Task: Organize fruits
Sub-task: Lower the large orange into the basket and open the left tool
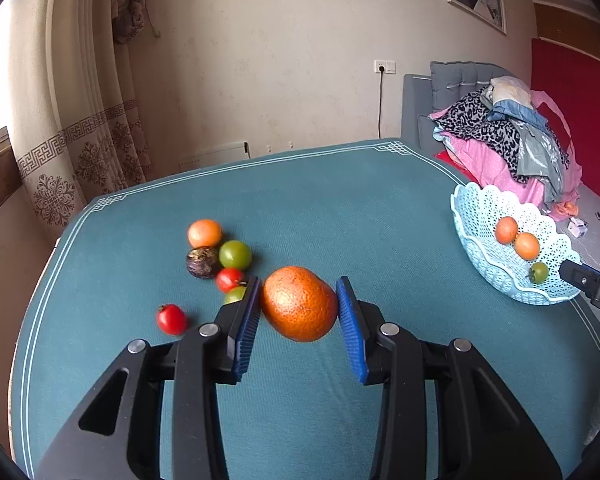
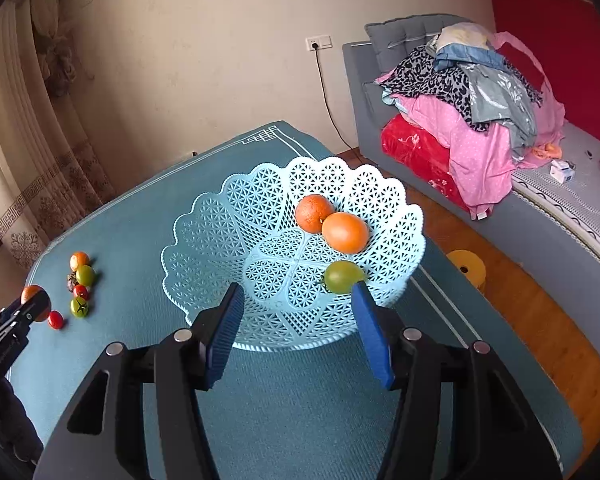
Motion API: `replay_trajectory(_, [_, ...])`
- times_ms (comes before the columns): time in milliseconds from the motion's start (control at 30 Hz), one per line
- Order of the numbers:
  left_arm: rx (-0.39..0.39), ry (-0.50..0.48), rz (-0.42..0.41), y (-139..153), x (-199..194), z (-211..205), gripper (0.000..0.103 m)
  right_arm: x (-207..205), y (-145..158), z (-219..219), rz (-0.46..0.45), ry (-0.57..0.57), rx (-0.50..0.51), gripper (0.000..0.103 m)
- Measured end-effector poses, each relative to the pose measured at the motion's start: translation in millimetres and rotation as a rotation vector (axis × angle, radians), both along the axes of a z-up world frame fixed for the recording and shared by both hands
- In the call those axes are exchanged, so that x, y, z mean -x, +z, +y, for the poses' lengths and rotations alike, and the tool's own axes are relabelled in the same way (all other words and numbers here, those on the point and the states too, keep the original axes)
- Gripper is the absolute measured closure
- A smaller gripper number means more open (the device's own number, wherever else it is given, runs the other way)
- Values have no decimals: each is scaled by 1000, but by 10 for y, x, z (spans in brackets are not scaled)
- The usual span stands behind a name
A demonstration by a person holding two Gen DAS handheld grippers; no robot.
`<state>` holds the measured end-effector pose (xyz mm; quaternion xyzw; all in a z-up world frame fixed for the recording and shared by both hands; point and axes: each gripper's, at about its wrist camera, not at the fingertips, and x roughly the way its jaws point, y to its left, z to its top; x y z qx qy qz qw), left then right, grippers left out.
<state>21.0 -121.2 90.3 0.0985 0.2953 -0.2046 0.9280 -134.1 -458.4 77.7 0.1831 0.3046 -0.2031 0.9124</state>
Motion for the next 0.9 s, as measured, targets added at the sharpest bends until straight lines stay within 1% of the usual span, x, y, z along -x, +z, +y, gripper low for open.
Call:
replay_trajectory(133, [12,-45,19,12,89,-231,64,80,-39,-58,-20,0,-15,47])
replay_trajectory(400, [37,-167,11,148,278,-794,64,198,8,-121,-59,20,40,46])
replay_trajectory(467, [39,-194,12,162,312,-921,64,234,34,-138,-70,18,52,45])
replay_trajectory(533, [37,-221,11,170,347,-1068,64,278,52,-163,-83,9,69,41])
replay_trajectory(700, [21,-271,20,129,393,-1365,64,341,43,-218,-85,3,87,41])
replay_trajectory(900, [19,-309,61,22,375,-1580,64,389,2,-337,-85,-20,66,41])
